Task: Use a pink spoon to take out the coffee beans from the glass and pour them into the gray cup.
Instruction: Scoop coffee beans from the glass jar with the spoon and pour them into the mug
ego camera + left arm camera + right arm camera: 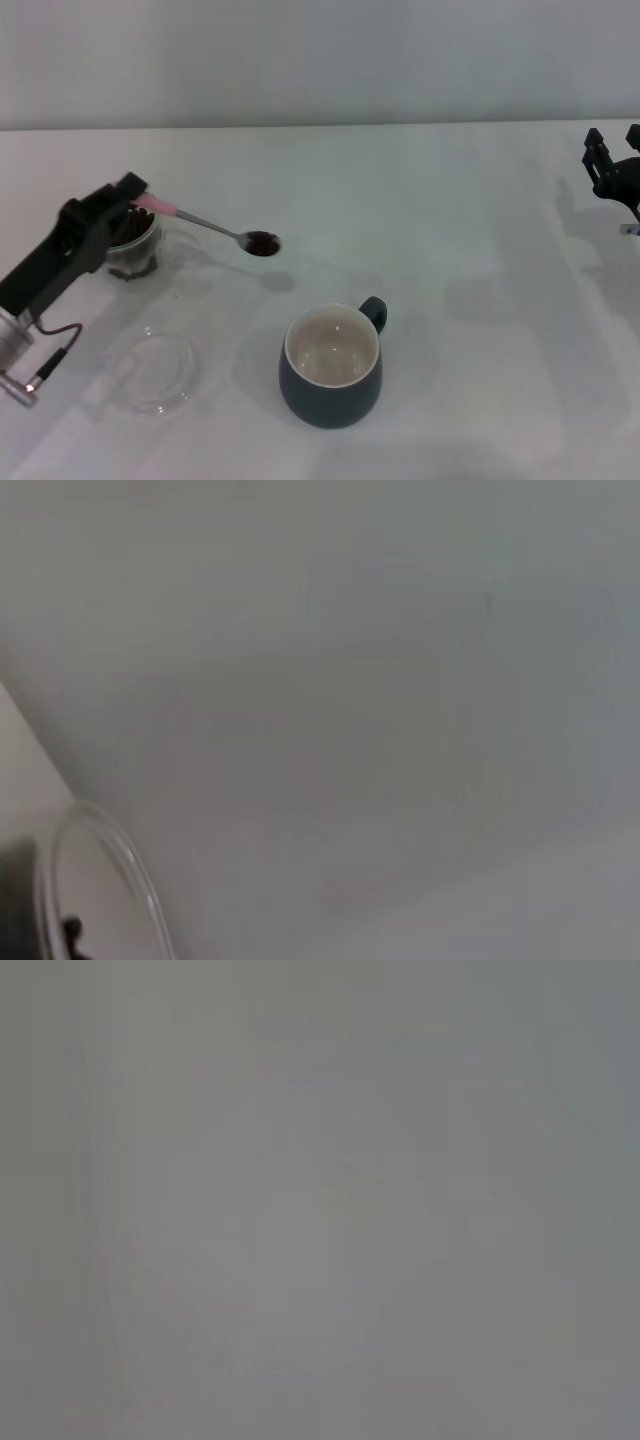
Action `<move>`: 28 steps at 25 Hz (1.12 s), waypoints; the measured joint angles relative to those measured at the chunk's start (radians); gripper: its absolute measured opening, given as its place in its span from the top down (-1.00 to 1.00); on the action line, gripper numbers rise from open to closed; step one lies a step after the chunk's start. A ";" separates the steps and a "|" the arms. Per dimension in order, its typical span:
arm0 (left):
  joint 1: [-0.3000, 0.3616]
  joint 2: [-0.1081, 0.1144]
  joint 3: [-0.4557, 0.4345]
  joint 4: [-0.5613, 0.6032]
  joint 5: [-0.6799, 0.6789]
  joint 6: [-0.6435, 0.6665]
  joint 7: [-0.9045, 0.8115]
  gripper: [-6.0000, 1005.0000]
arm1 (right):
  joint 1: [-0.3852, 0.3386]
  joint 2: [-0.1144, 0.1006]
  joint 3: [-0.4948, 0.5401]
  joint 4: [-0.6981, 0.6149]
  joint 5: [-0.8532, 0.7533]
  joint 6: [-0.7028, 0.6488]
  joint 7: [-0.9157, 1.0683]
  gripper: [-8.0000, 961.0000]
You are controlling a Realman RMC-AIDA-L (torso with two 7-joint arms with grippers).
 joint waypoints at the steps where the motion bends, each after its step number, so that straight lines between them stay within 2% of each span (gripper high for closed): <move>1: -0.004 0.000 0.011 0.000 0.000 0.000 -0.005 0.73 | 0.000 0.000 0.000 0.000 0.000 0.000 0.000 -0.20; 13: -0.057 0.003 0.182 0.013 0.013 0.001 -0.006 0.72 | -0.003 0.001 -0.002 0.000 0.000 0.000 0.000 -0.20; 25: -0.069 0.019 0.186 0.077 0.117 -0.013 0.037 0.73 | -0.004 0.002 -0.002 0.001 0.000 -0.006 0.000 -0.21; 28: -0.071 0.024 0.181 0.132 0.187 -0.022 0.081 0.73 | -0.004 0.002 -0.002 0.003 0.000 -0.008 0.000 -0.21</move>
